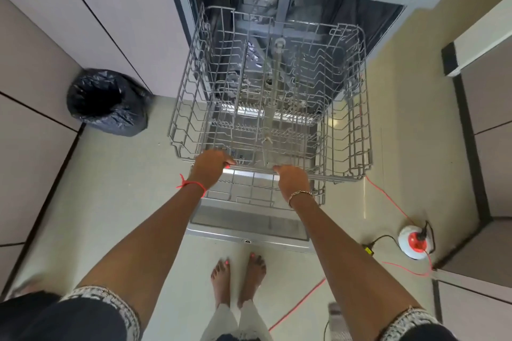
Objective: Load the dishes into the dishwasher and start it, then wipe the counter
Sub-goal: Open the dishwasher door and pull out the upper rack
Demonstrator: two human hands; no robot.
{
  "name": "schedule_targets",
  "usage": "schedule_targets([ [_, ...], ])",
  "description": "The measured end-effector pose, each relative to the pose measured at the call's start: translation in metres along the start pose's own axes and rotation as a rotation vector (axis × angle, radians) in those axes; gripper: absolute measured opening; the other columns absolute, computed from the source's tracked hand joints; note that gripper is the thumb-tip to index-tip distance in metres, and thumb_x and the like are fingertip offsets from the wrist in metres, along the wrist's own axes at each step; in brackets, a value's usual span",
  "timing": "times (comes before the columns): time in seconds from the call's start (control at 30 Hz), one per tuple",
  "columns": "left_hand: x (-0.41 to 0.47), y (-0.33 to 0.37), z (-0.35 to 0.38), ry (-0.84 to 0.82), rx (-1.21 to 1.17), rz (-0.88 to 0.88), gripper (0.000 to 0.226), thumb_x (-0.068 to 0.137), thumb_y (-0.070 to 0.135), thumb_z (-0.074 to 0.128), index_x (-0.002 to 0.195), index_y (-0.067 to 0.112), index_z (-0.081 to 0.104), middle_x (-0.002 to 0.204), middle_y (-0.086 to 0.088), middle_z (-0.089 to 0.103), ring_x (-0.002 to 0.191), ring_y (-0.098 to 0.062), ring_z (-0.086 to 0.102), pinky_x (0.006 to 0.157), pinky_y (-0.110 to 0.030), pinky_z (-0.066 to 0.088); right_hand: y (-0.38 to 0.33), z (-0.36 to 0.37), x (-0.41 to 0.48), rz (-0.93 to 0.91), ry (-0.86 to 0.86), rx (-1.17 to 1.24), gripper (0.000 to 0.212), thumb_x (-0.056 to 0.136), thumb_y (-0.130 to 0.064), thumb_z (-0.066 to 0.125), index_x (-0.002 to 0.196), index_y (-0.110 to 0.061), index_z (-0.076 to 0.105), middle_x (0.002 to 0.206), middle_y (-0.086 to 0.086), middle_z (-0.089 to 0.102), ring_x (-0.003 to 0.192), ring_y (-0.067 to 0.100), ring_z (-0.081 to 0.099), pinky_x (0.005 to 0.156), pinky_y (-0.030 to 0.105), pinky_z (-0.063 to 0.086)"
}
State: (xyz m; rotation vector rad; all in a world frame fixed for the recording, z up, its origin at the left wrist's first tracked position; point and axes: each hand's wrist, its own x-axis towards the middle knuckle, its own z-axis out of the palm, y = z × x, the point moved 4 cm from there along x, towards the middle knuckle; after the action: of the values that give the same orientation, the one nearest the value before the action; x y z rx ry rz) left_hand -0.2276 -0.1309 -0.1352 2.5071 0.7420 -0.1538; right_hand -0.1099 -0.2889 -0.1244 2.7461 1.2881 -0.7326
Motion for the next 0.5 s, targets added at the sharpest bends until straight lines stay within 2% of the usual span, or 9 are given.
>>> schedule_targets([
  [0.3,-0.033,0.000,0.010,0.016,0.012,-0.009,0.024,0.094,0.013,0.053,0.108,0.019,0.071,0.103,-0.008,0.072,0.095,-0.027,0.065,0.085,-0.031,0.049,-0.005,0.015,-0.025,0.001,-0.015,0.019,0.049,0.092,0.005,0.035,0.134,-0.017,0.049,0.126,0.008,0.059,0.115,0.023,0.056,0.097,0.032,0.044],
  [0.43,-0.043,-0.008,0.006,0.088,-0.019,-0.025,0.022,0.092,0.009,0.056,0.102,0.017,0.074,0.096,-0.008,0.073,0.088,-0.028,0.068,0.081,-0.035,0.053,-0.016,0.020,-0.032,-0.008,-0.011,0.022,0.047,0.093,0.003,0.036,0.133,-0.016,0.050,0.123,0.008,0.061,0.113,0.022,0.057,0.096,0.032,0.044],
  [0.5,-0.044,-0.009,0.006,0.069,-0.012,-0.011,0.021,0.092,0.010,0.056,0.103,0.017,0.073,0.095,-0.009,0.073,0.086,-0.029,0.068,0.081,-0.037,0.054,-0.018,0.020,-0.032,-0.014,-0.006,0.013,0.046,0.093,0.002,0.037,0.132,-0.017,0.051,0.122,0.007,0.062,0.112,0.022,0.058,0.095,0.032,0.044],
])
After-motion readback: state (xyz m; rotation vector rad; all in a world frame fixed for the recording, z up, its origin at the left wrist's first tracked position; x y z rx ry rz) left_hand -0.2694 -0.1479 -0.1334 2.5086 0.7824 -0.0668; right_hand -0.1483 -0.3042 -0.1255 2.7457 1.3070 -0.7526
